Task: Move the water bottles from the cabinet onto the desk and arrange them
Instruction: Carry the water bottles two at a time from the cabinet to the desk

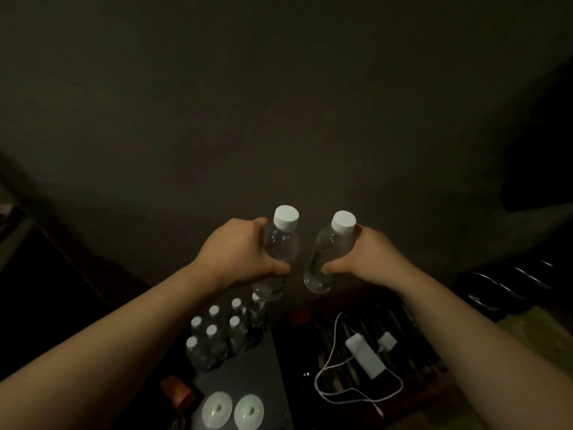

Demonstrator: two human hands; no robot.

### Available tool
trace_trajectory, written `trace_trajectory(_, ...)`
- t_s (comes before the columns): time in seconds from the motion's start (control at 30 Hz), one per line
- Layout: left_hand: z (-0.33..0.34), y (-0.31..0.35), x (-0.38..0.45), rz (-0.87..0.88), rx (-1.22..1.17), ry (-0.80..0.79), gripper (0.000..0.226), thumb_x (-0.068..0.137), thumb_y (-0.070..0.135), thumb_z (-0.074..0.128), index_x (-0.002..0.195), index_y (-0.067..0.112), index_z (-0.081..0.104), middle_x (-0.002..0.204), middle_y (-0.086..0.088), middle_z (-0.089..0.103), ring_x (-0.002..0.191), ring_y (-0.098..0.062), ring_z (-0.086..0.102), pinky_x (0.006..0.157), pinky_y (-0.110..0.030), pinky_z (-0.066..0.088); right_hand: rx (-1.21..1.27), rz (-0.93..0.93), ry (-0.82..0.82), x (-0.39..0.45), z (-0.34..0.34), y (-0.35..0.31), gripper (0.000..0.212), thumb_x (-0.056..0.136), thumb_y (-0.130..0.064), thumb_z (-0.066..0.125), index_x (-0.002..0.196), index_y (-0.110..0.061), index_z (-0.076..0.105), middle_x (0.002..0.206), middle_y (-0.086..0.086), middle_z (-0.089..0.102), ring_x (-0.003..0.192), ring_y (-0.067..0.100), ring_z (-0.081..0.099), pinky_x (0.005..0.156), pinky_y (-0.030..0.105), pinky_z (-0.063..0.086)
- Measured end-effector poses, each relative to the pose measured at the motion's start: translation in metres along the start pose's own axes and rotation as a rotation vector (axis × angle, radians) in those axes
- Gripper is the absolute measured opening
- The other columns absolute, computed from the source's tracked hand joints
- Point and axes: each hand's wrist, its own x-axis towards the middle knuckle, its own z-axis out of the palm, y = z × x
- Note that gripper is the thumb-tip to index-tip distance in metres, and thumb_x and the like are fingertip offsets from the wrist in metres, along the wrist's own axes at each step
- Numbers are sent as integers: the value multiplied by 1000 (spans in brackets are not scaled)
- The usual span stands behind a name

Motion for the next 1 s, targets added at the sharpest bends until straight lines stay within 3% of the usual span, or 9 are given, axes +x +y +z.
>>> trace_trajectory(0.17,-19,90,-11,186,-61,-14,63,51,66,76,101,30,63,92,9,70,84,-11,67,75,-37,58,-29,48,158,-76,-87,10,57,40,-49,89,85,-41,55,85,-17,64,77,-2,61,58,16,43)
trace_trajectory(0.33,-10,187,-49,371,-111,-26,51,56,61,80,96,32,65,85,12,69,77,-3,66,73,-36,59,-68,94,305,-174,-156,32,54,43,-48,89,90,-34,66,81,-15,71,76,0,66,63,21,50)
trace_trajectory(0.5,18,284,-102,512,-169,-111,55,53,64,77,96,31,66,84,10,70,76,-4,66,72,-39,60,-56,141,385,-295,-213,66,45,50,-36,92,89,-30,70,75,-17,72,67,-1,68,55,16,53)
trace_trajectory(0.57,32,323,-124,556,-182,-136,56,53,64,77,95,29,67,84,10,70,75,-4,66,72,-39,60,-35,189,413,-345,-235,81,43,48,-39,91,86,-29,73,76,-13,73,69,1,70,60,21,56)
trace_trajectory(0.63,46,362,-146,612,-184,-153,51,53,64,77,90,30,67,80,11,70,72,-2,66,69,-35,59,-32,229,442,-396,-255,98,38,49,-41,90,82,-28,75,77,-10,74,70,3,70,66,27,58)
trace_trajectory(0.73,68,417,-175,702,-189,-208,45,54,63,76,84,31,66,74,12,68,66,1,64,60,-27,53,-37,259,484,-468,-278,123,33,53,-38,90,81,-33,72,76,-13,74,69,1,70,61,25,56)
trace_trajectory(0.9,102,501,-212,835,-229,-313,40,60,58,80,88,32,67,81,12,70,71,2,66,65,-26,56,-24,347,589,-563,-313,162,38,55,-33,91,87,-31,70,81,-15,73,73,3,70,69,31,59)
trace_trajectory(1.0,125,543,-223,894,-235,-321,40,60,59,79,85,31,66,78,12,70,70,2,66,65,-27,57,-21,387,618,-601,-334,183,38,55,-33,91,87,-29,71,81,-14,74,72,5,71,61,26,56)
